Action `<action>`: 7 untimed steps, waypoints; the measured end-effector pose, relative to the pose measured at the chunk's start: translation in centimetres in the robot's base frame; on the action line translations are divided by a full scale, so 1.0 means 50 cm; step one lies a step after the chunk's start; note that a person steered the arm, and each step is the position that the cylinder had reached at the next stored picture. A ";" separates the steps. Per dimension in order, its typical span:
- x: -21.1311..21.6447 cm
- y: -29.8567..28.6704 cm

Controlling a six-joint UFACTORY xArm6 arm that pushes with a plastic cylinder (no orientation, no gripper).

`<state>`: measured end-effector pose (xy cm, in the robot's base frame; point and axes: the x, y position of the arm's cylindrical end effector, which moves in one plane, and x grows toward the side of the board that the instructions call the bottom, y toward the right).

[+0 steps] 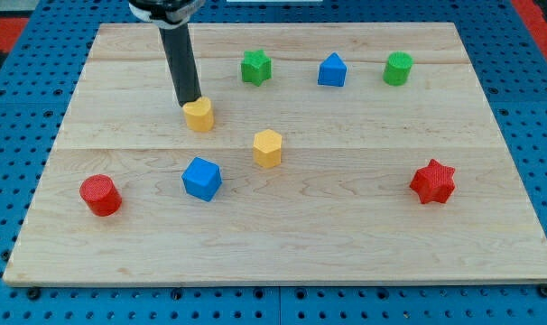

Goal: Slide yellow heart to yellow hexagon

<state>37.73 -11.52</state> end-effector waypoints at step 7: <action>0.133 0.026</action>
